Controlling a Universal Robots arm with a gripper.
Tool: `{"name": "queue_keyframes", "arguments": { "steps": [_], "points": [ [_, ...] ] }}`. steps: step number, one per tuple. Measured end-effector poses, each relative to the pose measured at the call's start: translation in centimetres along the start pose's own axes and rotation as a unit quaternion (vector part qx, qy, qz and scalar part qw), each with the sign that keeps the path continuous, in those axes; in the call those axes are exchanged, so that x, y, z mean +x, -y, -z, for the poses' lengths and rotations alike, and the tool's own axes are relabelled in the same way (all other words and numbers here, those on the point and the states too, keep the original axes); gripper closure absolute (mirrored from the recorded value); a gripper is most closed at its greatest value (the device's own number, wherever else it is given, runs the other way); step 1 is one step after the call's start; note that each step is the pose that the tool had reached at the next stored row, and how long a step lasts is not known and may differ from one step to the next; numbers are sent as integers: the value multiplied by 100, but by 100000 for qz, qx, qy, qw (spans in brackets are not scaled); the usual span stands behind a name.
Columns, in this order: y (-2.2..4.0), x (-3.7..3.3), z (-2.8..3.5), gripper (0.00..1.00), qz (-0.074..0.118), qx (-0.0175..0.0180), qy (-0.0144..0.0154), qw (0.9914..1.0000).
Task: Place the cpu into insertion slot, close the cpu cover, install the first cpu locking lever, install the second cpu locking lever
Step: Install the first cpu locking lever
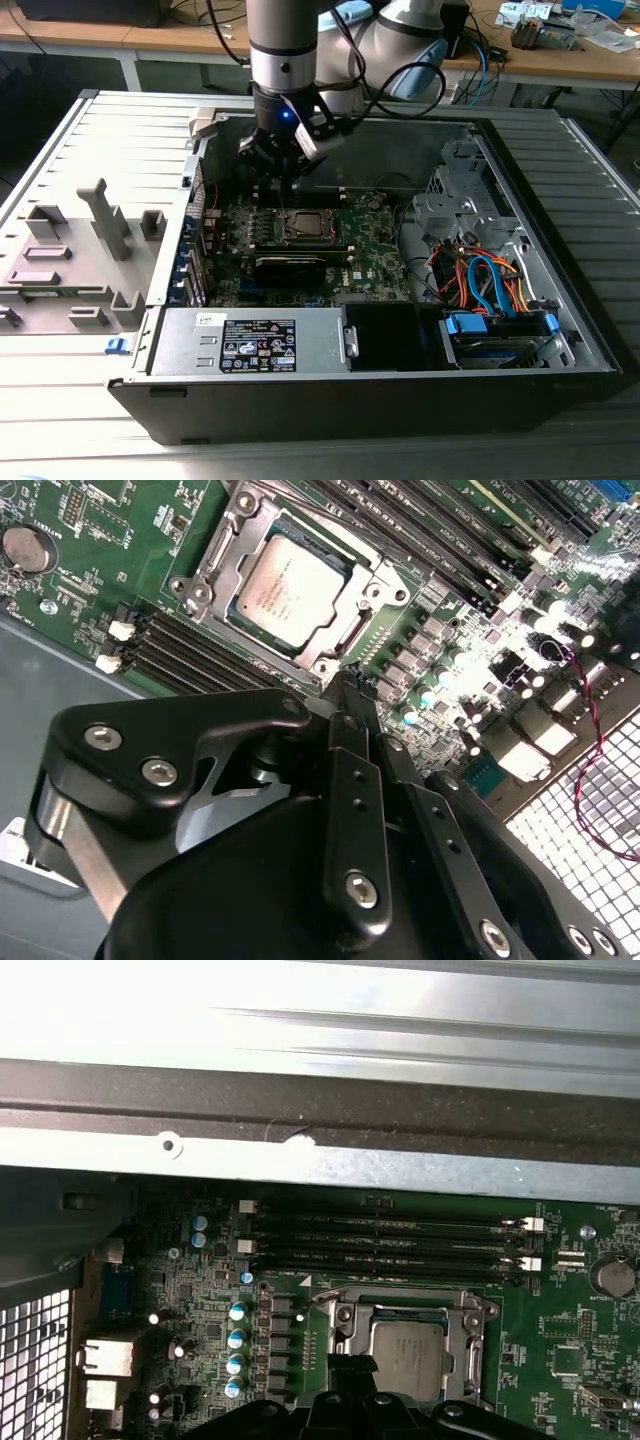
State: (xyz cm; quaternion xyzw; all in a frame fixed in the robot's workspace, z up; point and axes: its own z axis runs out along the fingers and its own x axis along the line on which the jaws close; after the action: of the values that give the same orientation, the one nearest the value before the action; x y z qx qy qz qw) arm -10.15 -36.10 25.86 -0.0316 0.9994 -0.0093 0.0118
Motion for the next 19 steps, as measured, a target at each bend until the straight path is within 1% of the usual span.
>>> {"name": "queue_keyframes", "arguments": {
  "steps": [19],
  "points": [
    [-6, 88, 2, 89, 2, 5, -4, 100000]
  ]
}}
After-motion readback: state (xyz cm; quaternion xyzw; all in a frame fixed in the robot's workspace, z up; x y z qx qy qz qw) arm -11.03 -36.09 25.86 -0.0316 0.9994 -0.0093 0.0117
